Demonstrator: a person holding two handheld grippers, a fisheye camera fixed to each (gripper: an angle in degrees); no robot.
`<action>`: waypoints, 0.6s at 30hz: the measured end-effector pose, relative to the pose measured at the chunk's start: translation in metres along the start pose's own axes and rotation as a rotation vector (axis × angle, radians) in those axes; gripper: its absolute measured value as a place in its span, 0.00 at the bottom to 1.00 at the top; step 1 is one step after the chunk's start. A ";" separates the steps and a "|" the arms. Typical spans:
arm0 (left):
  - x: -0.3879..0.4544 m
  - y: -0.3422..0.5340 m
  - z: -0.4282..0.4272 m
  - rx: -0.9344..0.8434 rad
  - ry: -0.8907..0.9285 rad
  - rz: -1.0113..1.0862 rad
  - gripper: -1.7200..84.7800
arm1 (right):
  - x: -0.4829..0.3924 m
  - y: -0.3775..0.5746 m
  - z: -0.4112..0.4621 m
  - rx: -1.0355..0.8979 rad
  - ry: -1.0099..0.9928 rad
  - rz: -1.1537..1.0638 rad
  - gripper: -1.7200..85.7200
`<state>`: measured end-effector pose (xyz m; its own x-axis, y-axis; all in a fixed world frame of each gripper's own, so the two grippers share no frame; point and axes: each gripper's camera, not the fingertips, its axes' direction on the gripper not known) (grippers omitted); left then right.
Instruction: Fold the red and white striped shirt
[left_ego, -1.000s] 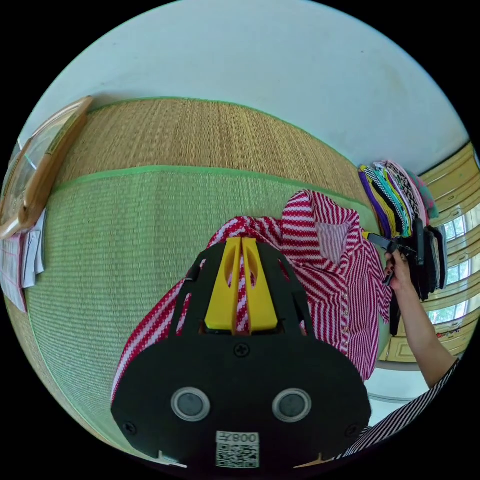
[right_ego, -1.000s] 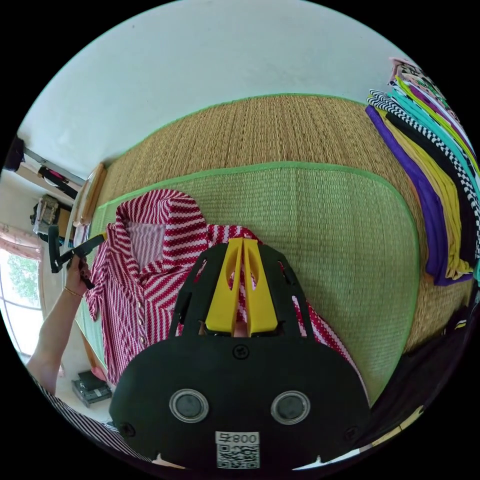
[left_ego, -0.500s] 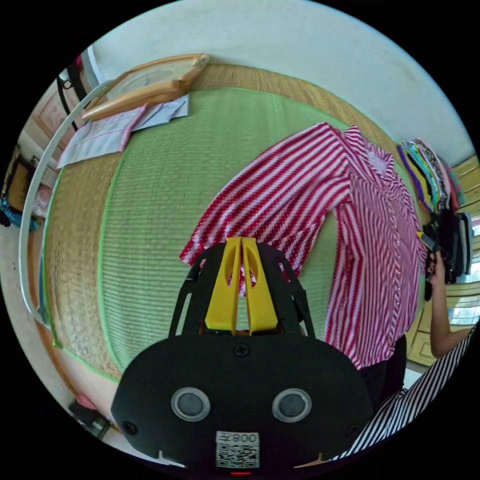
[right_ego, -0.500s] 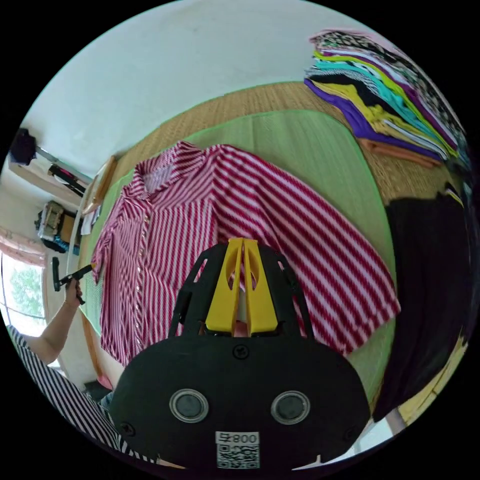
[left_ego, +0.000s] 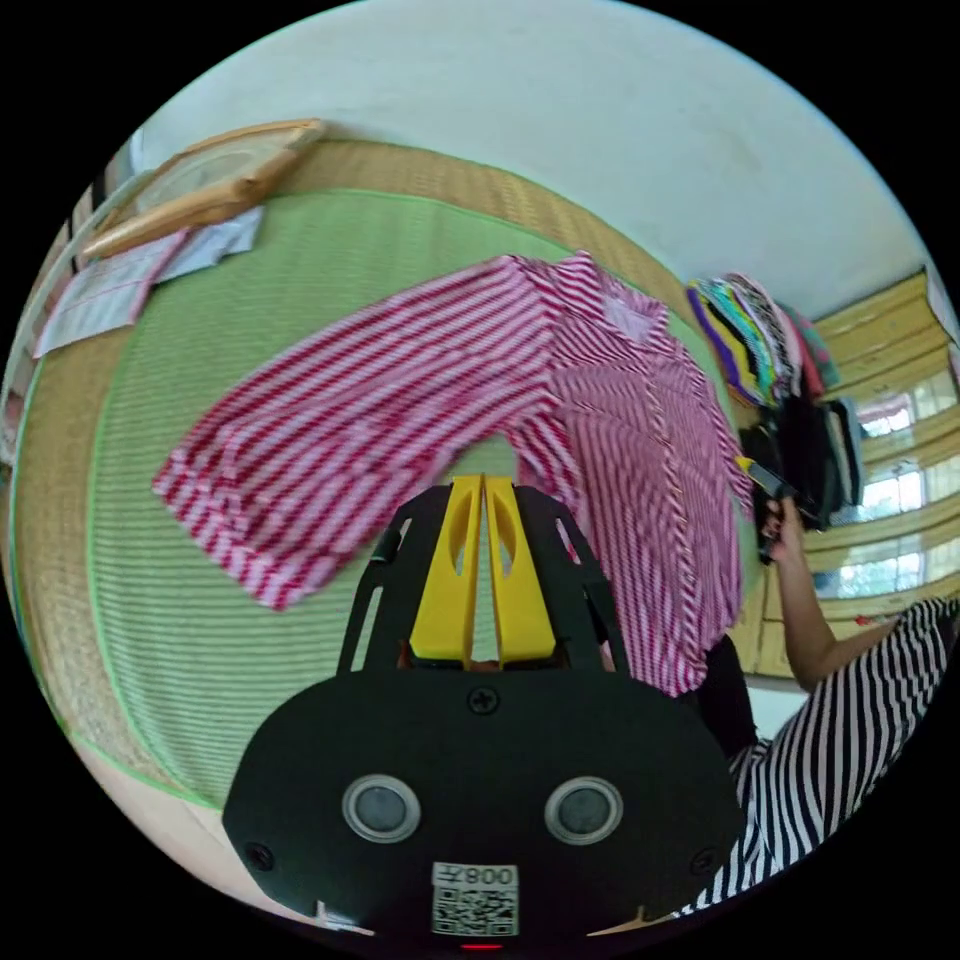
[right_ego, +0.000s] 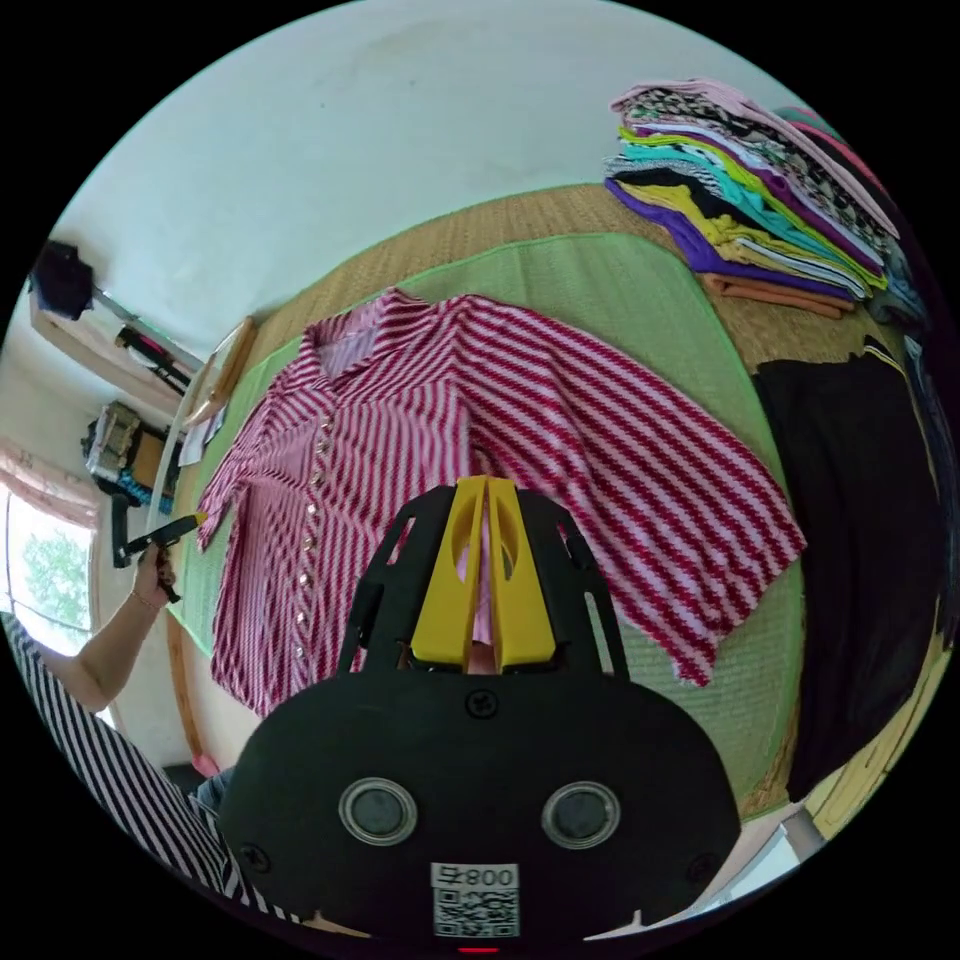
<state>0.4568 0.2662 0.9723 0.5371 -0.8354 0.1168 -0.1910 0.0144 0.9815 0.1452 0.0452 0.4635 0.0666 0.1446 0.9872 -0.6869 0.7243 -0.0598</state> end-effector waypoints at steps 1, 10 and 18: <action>0.012 0.008 0.014 -0.023 0.053 0.031 0.03 | -0.009 0.001 0.001 -0.011 -0.026 -0.022 0.02; 0.030 0.062 0.098 -0.176 0.092 -0.004 0.02 | -0.099 0.048 0.050 -0.257 -0.047 -0.233 0.02; 0.036 0.078 0.143 -0.183 0.018 -0.020 0.02 | -0.067 0.068 0.014 -0.249 -0.004 -0.146 0.02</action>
<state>0.3442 0.1587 1.0316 0.5543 -0.8265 0.0984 -0.0290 0.0990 0.9947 0.0838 0.0753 0.3950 0.1483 0.0239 0.9887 -0.4713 0.8806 0.0494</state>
